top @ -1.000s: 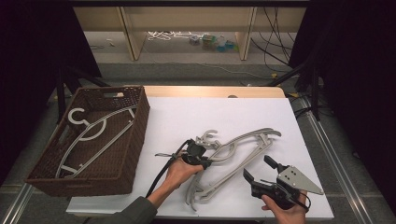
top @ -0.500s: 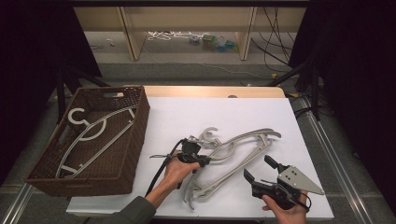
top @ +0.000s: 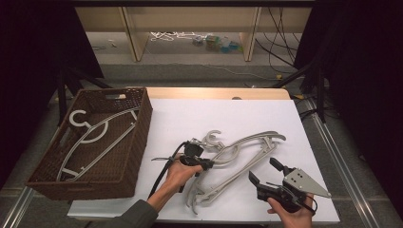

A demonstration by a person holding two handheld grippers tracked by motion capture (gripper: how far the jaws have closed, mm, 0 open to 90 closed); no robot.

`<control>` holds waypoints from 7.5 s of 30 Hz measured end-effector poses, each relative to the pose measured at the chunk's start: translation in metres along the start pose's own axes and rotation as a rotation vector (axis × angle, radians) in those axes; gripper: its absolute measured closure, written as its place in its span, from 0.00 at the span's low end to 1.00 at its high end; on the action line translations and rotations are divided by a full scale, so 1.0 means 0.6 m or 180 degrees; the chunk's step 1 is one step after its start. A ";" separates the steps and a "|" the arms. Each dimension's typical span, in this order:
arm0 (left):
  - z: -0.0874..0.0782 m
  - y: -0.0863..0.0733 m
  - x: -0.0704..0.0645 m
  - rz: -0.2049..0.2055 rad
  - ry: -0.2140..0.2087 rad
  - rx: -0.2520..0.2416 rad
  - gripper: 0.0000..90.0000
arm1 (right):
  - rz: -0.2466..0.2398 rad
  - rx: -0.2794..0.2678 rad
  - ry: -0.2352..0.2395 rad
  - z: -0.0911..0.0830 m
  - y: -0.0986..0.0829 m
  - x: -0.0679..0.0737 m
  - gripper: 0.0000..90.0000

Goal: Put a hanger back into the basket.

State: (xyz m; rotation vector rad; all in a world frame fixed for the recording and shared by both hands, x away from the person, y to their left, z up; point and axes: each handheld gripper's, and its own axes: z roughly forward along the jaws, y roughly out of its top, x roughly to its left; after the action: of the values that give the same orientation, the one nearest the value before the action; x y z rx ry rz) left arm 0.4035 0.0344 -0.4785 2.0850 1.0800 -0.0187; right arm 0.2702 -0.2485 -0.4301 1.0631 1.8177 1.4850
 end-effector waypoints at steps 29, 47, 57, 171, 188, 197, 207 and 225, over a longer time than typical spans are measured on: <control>-0.070 0.032 -0.029 0.0516 -0.0042 -0.0472 0.91 | -0.0032 -0.0049 0.0007 -0.001 0.001 -0.006 0.19; -0.126 0.063 -0.025 0.0584 0.0104 -0.0868 0.91 | -0.0018 0.0041 0.0050 0.004 -0.003 0.000 0.19; -0.219 0.086 0.000 0.0574 0.0298 -0.1047 0.91 | -0.0038 0.0050 0.0018 0.005 -0.003 0.000 0.18; -0.469 -0.138 0.386 0.0019 0.2060 0.0164 0.84 | -0.0006 0.0138 0.0072 0.013 -0.006 -0.001 0.18; -0.478 -0.108 0.202 -0.0248 0.1541 -0.1358 0.38 | -0.0016 0.0135 0.0046 0.011 -0.004 -0.001 0.18; -0.426 -0.092 0.094 0.0061 0.1060 -0.1641 0.33 | -0.0009 0.0079 0.0038 0.012 -0.004 0.000 0.18; -0.375 -0.082 0.046 0.0203 0.0841 -0.1855 0.27 | 0.0004 0.0047 0.0066 0.013 -0.004 0.001 0.18; -0.266 -0.106 -0.004 0.0499 0.0590 -0.1819 0.18 | -0.0015 0.0082 0.0060 0.012 -0.004 0.003 0.18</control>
State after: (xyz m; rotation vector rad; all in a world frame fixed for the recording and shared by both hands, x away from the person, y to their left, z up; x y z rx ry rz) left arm 0.3072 0.1564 -0.4054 1.6606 0.8910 0.5109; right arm 0.2745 -0.2436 -0.4341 1.0598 1.8559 1.4774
